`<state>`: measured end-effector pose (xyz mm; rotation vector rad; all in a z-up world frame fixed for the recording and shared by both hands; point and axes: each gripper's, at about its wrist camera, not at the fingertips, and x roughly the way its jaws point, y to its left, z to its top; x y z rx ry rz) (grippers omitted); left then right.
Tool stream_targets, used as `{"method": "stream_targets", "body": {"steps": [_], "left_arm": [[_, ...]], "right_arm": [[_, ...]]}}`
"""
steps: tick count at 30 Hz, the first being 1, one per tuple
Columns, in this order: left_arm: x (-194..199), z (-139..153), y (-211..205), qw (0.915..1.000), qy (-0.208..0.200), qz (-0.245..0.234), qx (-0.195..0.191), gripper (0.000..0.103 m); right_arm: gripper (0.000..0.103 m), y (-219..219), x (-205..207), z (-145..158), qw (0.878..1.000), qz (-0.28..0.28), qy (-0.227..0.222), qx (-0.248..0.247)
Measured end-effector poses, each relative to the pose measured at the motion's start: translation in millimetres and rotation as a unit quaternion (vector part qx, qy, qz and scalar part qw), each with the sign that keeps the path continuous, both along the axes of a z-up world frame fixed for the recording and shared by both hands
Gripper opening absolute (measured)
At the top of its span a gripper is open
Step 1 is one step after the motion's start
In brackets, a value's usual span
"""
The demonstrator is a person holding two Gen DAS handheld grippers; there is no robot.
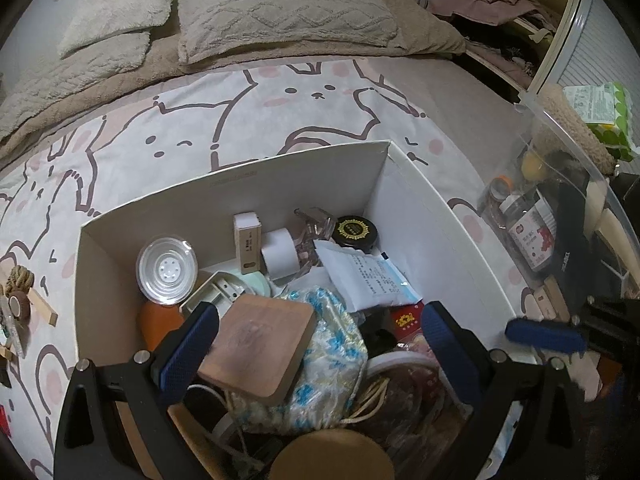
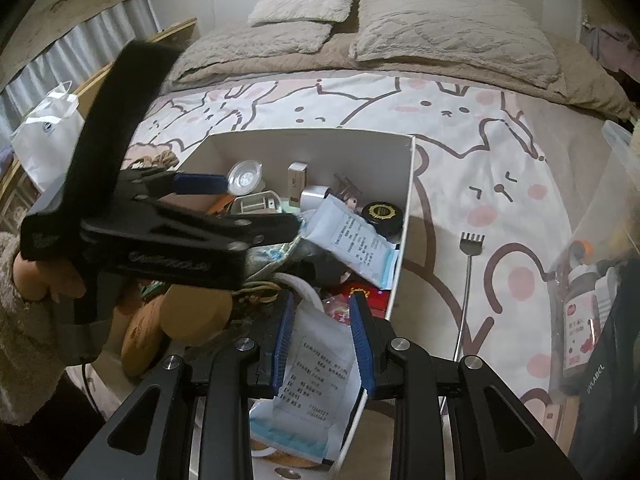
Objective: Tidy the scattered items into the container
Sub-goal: 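Open left tool to release the blue-white packet into the box, then withdraw both open tools up and away from the white box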
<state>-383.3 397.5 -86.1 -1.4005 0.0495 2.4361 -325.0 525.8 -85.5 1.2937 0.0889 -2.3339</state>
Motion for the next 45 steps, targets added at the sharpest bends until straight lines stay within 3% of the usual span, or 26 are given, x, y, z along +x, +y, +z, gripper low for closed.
{"method": "stream_targets", "body": {"steps": [2,3,4,5,6,15,29,41,45], "left_arm": [[2,2,-3,1.0,0.002,0.0,0.001,0.102],[3,3,-5,1.0,0.004,0.0,0.001,0.102],[4,4,-6,1.0,0.005,0.0,0.002,0.102],[5,4,-8,1.0,0.006,-0.001,0.003,0.102],[6,5,-9,1.0,0.007,-0.002,0.003,0.103],[21,11,-19,0.9994,0.024,-0.013,-0.021,0.103],[30,19,-52,0.999,0.036,0.002,-0.028,0.103],[34,27,-107,0.9974,0.054,0.03,-0.037,0.103],[36,27,-127,0.9964,0.061,0.034,-0.047,0.103]], "right_arm": [[0.029,3,-1,0,1.0,-0.01,0.007,-0.001],[0.039,4,-2,0,1.0,-0.015,0.011,0.0],[0.076,6,-2,0,1.0,-0.02,0.014,0.002],[0.098,7,-3,1,0.999,-0.026,0.019,0.004],[0.103,8,-4,1,0.999,-0.028,0.023,0.003],[0.103,18,-14,-1,0.998,-0.052,0.035,-0.016],[0.103,23,-7,3,0.997,-0.053,0.048,-0.014],[0.103,11,-7,0,0.998,-0.039,0.057,0.0],[0.103,5,-3,5,0.996,-0.033,0.078,0.012]]}}
